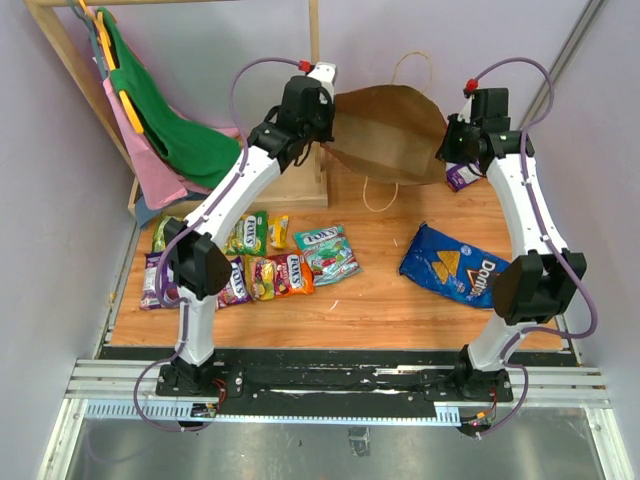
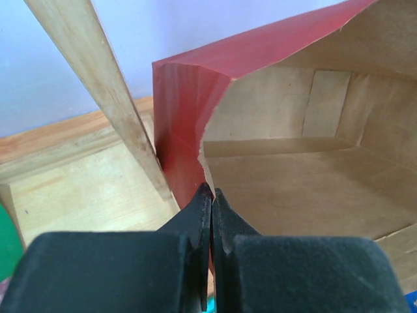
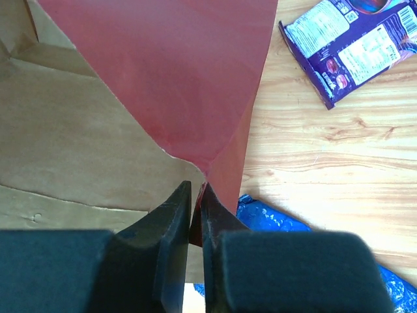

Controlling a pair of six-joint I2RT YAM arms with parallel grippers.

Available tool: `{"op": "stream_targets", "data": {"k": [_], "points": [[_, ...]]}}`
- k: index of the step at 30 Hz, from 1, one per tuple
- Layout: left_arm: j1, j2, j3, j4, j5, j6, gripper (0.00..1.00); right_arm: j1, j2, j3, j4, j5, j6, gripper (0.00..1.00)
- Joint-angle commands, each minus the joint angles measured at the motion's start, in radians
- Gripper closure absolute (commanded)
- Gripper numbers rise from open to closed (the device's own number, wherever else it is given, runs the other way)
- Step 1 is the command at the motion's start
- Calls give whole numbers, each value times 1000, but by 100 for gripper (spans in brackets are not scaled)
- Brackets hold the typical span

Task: Take the snacks out of the paper bag
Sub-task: Adjust the paper bag at the center of the board.

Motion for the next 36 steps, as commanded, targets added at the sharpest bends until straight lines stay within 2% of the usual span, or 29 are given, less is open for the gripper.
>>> {"op": "stream_targets", "data": {"k": [1, 11, 16, 19, 27, 30, 33, 35, 36], "points": [[-25, 43, 79, -145, -14, 8, 100, -19, 18, 61, -72, -37, -59, 88], [-53, 57, 90, -212, 1, -25, 99, -56, 92, 180, -142, -68, -92, 88], [-53, 124, 194, -293, 9, -25, 100, -57, 178, 271, -201, -79, -104, 87], [-53, 154, 240, -336, 21, -36, 99, -57, 213, 308, -225, -70, -105, 85], [-53, 150, 201, -330, 73, -76, 99, -58, 266, 390, -256, -51, -113, 75], [-53, 170, 216, -345, 73, -92, 99, -58, 318, 448, -277, -51, -111, 63], [-46, 195, 254, -348, 71, -109, 99, -59, 348, 530, -312, -55, -113, 32], [-31, 225, 300, -358, 66, -132, 99, -58, 337, 549, -316, -52, -114, 8], [-23, 231, 314, -357, 58, -147, 99, -58, 319, 543, -312, -48, -116, 0]]}}
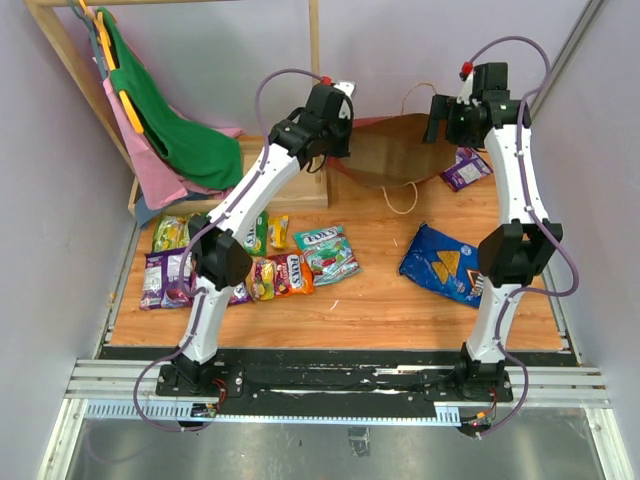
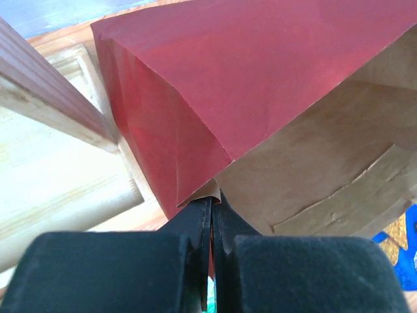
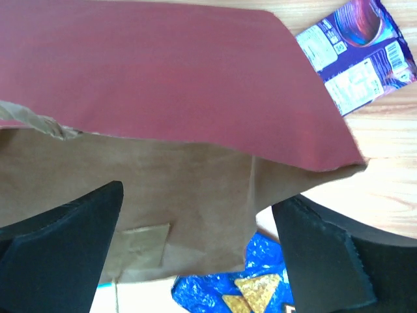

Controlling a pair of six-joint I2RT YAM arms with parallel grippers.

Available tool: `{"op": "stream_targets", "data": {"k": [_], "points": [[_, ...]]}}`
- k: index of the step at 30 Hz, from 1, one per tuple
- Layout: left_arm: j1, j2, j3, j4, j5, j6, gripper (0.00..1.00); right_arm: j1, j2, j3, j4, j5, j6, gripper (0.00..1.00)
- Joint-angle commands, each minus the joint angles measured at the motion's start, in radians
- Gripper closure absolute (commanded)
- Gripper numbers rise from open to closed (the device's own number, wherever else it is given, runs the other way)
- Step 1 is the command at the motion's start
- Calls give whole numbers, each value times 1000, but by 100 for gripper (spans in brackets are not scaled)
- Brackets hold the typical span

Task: Take the snacks out of the paper bag
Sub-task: Adjust the paper bag at the center of the board.

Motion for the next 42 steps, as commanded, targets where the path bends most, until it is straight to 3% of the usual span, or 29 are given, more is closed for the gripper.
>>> {"op": "stream_targets", "data": {"k": [1, 4, 13, 20, 24, 28, 37, 42], "points": [[34, 60, 75, -35, -10, -67, 100, -9, -41, 32, -39, 9, -15, 1], [41, 52, 65, -4, -46, -100, 99, -9, -151, -68, 7, 14, -14, 2], [41, 85, 123, 18, -101, -124, 99, 3, -613, -614, 194, -13, 11, 1], [43, 88, 127, 13, -105, -137, 100, 4, -950, -1054, 458, 22, 164, 1], [43, 76, 126, 14, -109, -144, 100, 4, -979, -1194, 533, 84, 213, 9], [43, 61, 119, 21, -101, -142, 99, 2, -963, -1297, 707, 8, 196, 7], [44, 54, 119, 20, -93, -123, 99, 5, -864, -1281, 795, -178, 51, 15], [44, 57, 121, 22, -86, -130, 99, 49, -842, -1275, 755, -132, -9, 28]]}}
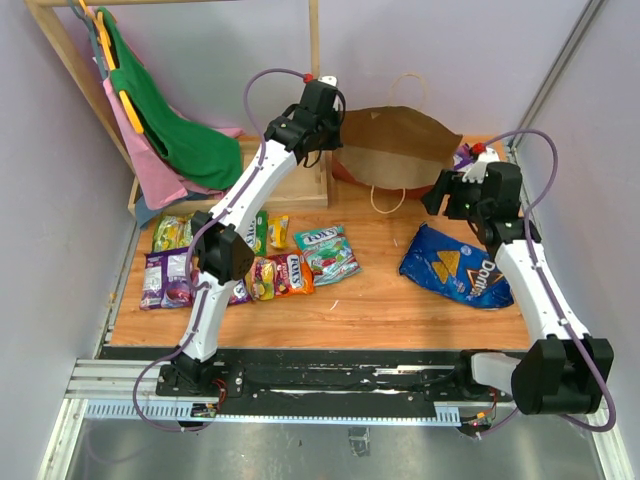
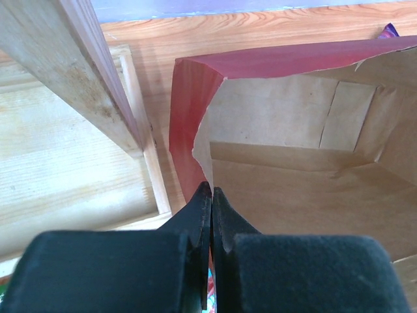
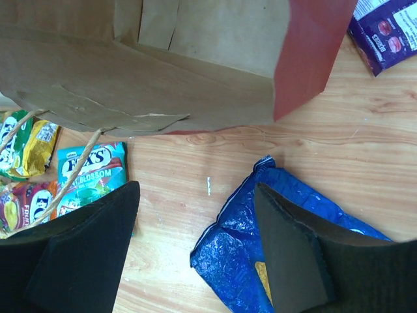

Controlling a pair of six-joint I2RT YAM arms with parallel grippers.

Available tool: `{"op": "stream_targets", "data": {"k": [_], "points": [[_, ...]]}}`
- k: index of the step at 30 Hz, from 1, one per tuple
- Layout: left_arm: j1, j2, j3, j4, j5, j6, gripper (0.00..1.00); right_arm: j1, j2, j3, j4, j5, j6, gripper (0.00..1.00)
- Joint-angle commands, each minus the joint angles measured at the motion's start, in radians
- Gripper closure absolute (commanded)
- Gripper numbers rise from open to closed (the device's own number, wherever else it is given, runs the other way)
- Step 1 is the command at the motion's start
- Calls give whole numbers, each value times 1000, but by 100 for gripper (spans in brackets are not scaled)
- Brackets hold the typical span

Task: Take the snacks out of the paper bag
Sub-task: Adjust the paper bag at the center of the board.

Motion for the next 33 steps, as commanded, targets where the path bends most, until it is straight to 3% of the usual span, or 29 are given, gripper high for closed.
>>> {"op": "stream_targets", "data": {"k": [1, 6, 13, 22, 23, 27, 29, 31, 33], "points": [[0, -25, 29, 19, 5, 5, 99, 45, 7, 6, 37, 10, -82, 28], [-1, -28, 28, 7, 6, 6, 100, 48, 19, 3, 78, 7, -58, 24], [-2, -38, 25, 23, 17, 4, 99, 58, 94, 93, 52, -6, -77, 28], [-3, -33, 20, 24, 19, 6, 97, 91, 107, 52, 83, -12, -96, 30], [-3, -34, 19, 25, 21, 4, 91, 95, 114, 55, 85, -10, -98, 30], [-3, -50, 14, 38, 6, 6, 35, 99, 159, 93, 100, 16, -115, 28], [-3, -68, 5, 48, -3, 10, 14, 99, 200, 136, 86, 40, -135, 27], [-3, -90, -5, 61, -9, 17, 1, 99, 244, 192, 74, 54, -152, 27], [-3, -114, -13, 71, -15, 29, 0, 98, 286, 243, 67, 59, -159, 27]]}}
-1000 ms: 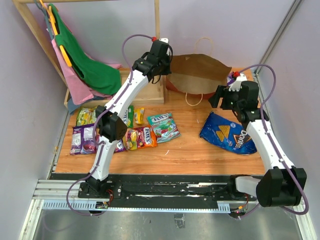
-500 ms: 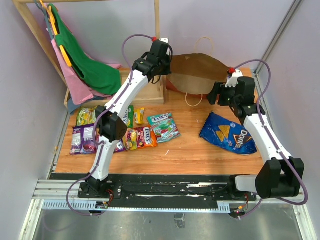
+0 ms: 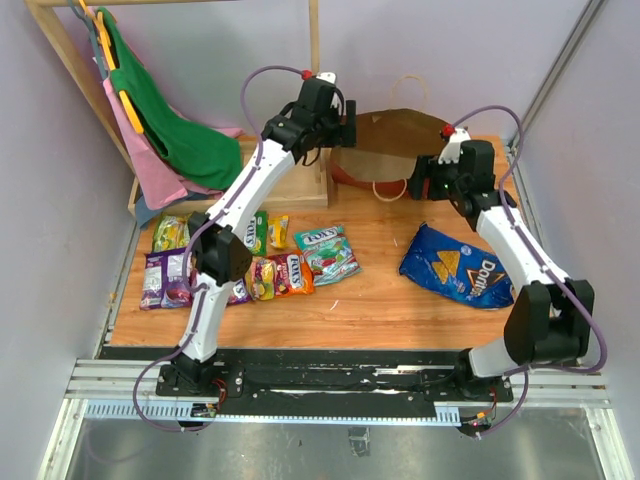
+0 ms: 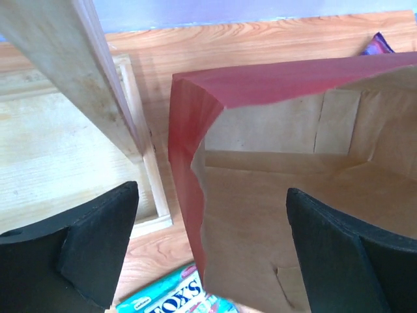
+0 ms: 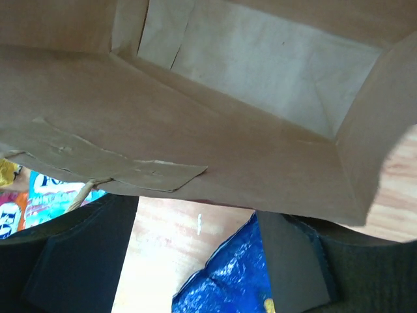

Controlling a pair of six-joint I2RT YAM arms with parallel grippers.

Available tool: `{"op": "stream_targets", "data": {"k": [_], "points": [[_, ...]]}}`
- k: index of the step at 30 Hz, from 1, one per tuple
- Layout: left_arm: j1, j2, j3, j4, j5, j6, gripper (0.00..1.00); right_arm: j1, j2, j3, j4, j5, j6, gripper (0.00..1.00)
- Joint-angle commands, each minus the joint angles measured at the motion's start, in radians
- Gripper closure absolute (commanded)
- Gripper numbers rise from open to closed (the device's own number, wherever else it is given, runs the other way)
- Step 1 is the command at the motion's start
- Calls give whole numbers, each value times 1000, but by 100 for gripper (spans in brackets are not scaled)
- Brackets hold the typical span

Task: Take the snacks out of the paper bag
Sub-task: Adjust the paper bag at the center of the board.

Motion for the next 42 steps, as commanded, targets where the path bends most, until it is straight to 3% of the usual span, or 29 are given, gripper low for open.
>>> {"op": "stream_targets", "data": {"k": [1, 7, 16, 23, 26, 28, 33, 38, 42], "points": [[-3, -113, -12, 58, -19, 30, 0, 11, 73, 128, 8, 38, -50, 26], [-3, -248, -212, 132, -34, 60, 0, 11, 170, 260, -3, 33, -56, 25], [-3, -589, -783, 486, 11, 47, 0, 7, 171, 365, -48, 33, -77, 16], [-9, -777, -1172, 786, 127, 53, 0, -14, -124, 123, 5, -8, 26, 7], [-35, -828, -1339, 946, 188, 50, 0, -14, -266, -39, 40, 22, 141, 0], [-90, -821, -1412, 1025, 208, 60, 0, -14, -349, -166, 67, 68, 252, 1], [-249, -643, -1362, 999, 105, 174, 0, -14, -410, -313, 85, 99, 357, 1], [-310, -507, -1300, 1061, 169, 151, 1, -30, -466, -367, -26, 183, 360, 1], [-311, -432, -1281, 1101, 247, 106, 9, -240, -520, -478, -48, -35, 461, 1]]}}
